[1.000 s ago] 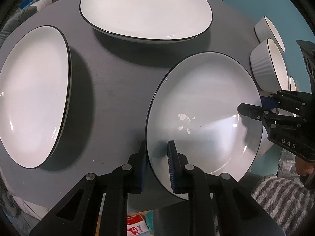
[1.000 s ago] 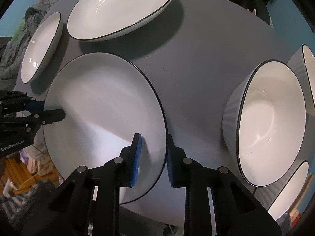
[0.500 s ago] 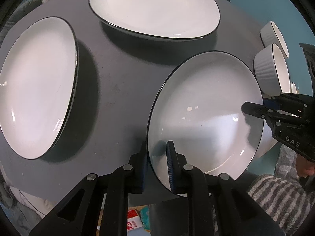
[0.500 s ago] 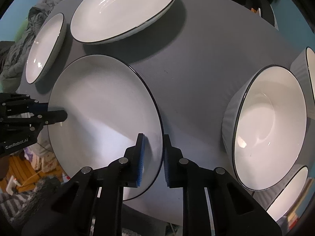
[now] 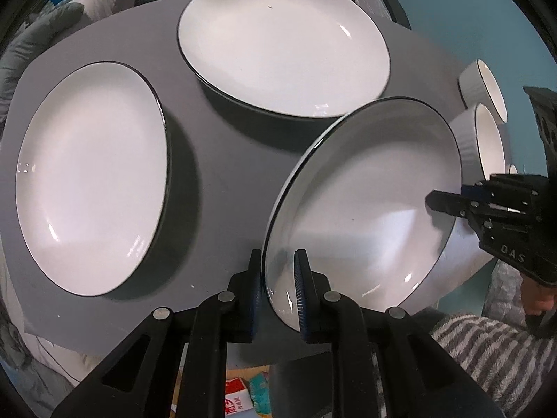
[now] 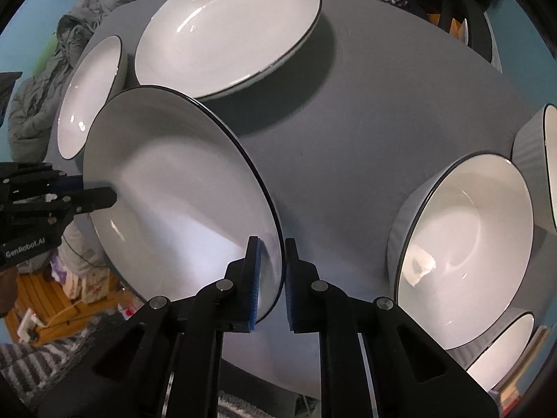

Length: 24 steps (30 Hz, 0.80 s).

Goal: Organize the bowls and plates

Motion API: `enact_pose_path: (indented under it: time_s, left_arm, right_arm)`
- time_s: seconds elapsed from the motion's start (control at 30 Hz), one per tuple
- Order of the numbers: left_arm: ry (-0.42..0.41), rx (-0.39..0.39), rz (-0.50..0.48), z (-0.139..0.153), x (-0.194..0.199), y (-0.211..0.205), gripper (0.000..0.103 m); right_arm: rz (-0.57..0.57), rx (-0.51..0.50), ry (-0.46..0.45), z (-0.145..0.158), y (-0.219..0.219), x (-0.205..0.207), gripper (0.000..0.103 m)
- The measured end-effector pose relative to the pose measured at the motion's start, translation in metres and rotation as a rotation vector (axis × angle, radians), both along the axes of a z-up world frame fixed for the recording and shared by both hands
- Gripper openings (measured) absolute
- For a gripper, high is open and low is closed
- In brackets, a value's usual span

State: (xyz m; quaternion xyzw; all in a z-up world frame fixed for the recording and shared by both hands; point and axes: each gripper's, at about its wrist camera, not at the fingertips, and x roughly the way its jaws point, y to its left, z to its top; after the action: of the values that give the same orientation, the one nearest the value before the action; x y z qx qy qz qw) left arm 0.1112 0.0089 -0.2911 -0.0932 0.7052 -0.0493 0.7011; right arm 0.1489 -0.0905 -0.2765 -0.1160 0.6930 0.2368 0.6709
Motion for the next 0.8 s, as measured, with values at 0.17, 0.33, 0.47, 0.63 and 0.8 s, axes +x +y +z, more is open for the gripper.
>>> enact_pose_path:
  time_s: [0.17,0.33,0.47,0.63,0.8]
  left_arm:
    - [-0.004,0.019,0.003,-0.007,0.002,0.005,0.016]
    - [0.004,0.016,0.022,-0.014,0.002,0.003,0.016]
    - [-0.005,0.006,0.022,-0.012,-0.003,-0.002,0.017]
    - [-0.001,-0.026,0.042,-0.012,-0.011,0.008,0.029]
    - [-0.015,-0.050,0.081,-0.013,-0.021,0.015,0.033]
  right_arm:
    - [-0.011,0.017,0.006,0.004,-0.002,0.007,0.011]
    - [-0.043,0.039,0.021,0.011,-0.001,0.019,0.011]
    - [-0.066,0.067,0.042,0.007,-0.005,0.019,0.012]
    - [-0.077,0.090,0.045,0.006,-0.007,0.021,0.014]
    - [-0.073,0.123,0.045,0.003,-0.006,0.020,0.019]
